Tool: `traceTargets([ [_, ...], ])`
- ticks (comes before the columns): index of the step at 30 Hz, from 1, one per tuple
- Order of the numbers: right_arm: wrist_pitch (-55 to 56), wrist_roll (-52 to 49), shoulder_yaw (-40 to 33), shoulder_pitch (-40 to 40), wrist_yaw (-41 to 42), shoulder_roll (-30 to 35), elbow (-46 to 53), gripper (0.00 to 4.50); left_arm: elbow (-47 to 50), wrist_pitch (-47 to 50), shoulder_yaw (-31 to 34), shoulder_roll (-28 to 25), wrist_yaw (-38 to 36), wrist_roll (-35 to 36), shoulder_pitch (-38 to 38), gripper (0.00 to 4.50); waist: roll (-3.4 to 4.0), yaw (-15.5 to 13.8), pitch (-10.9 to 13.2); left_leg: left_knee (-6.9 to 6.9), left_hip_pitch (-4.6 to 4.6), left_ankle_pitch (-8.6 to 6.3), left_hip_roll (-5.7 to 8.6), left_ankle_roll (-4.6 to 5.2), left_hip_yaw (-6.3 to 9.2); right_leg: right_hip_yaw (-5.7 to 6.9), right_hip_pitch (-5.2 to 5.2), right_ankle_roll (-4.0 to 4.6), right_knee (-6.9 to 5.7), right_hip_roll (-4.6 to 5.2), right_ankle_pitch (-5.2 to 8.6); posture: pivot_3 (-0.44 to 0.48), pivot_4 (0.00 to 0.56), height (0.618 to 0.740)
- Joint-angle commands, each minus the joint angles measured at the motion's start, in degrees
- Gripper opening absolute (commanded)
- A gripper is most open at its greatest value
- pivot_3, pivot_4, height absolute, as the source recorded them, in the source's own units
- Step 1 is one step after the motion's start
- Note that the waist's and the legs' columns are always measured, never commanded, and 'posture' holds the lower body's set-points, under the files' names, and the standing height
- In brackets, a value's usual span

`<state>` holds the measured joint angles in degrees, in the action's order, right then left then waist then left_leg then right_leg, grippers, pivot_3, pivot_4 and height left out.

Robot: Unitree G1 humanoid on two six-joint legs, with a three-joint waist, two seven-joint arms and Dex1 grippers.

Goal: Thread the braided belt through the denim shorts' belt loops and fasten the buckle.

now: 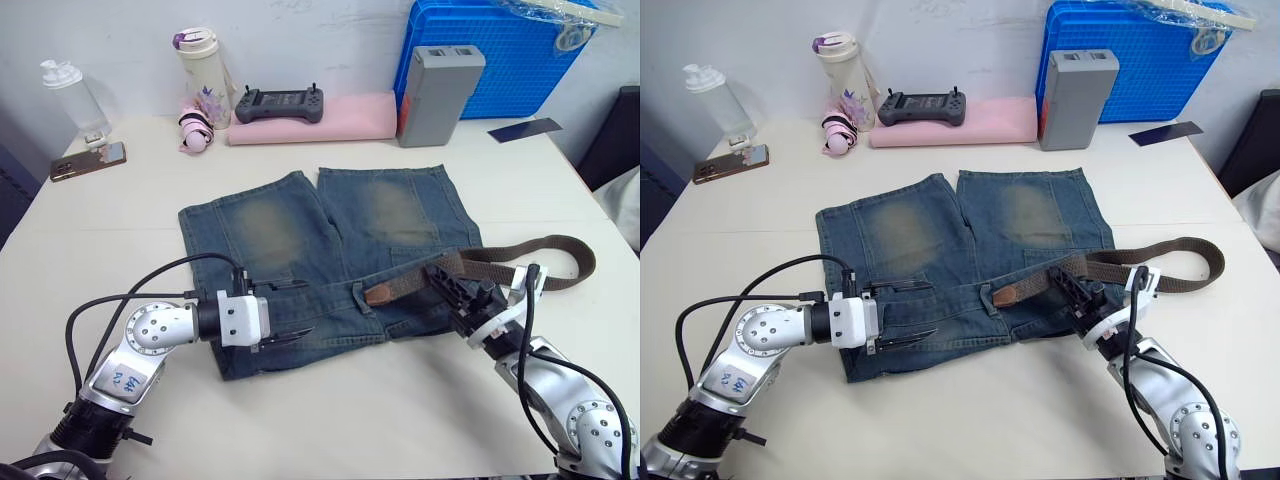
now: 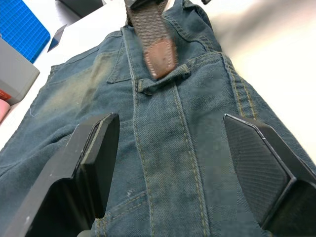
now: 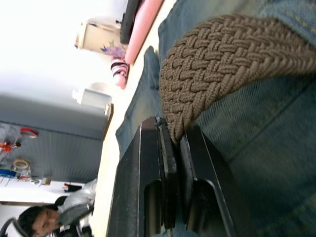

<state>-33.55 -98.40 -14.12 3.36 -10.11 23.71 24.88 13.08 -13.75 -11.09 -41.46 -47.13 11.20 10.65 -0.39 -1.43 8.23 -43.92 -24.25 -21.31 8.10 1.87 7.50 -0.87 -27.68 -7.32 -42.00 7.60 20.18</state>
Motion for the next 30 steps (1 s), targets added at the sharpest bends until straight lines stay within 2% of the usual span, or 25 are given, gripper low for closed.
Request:
traceTargets([
  [1, 0.37, 3.25, -0.48, -0.78, 1.68, -0.07, 1.2, 0.0, 2.12, -0.29, 1.88, 0.47, -0.08, -0.6, -0.03, 3.66, 0.0, -0.01, 0.0, 0.0, 0.0, 0.0, 0.0, 0.0, 0.0, 0.0, 0.0, 0.0, 0.0, 0.0, 0.0, 0.0, 0.15, 0.661],
  [15, -0.21, 28.55, 7.83, -1.31, 4.59, 0.17, 9.93, 0.0, 1.34, -1.18, 3.16, 1.55, -0.4, -2.65, 0.71, 3.66, 0.01, 0.01, 0.01, 0.02, 0.0, 0.0, 0.0, -0.01, 0.0, 0.01, -0.02, 0.0, 0.0, 0.0, 0.0, 0.0, 0.15, 0.661],
  [25, -3.66, 32.95, 13.7, -2.55, 2.34, -4.69, 9.93, 0.0, -0.04, -3.0, 2.91, 2.24, -0.79, -4.39, 1.43, 3.66, 0.01, 0.07, 0.01, 0.03, 0.0, -0.01, -0.01, -0.02, 0.0, 0.01, -0.03, 0.0, 0.0, -0.01, 0.0, 0.0, 0.15, 0.661],
  [30, -8.96, 31.54, 16.13, -1.89, 0.36, -5.98, 7.4, 0.0, -4.73, -12.48, 1.44, 3.09, 1.18, -12.16, 5.14, 3.66, 0.02, -0.02, 0.01, 0.02, 0.0, 0.0, -0.01, -0.03, 0.0, 0.03, -0.02, 0.0, 0.0, -0.01, 0.0, 0.0, 0.15, 0.661],
])
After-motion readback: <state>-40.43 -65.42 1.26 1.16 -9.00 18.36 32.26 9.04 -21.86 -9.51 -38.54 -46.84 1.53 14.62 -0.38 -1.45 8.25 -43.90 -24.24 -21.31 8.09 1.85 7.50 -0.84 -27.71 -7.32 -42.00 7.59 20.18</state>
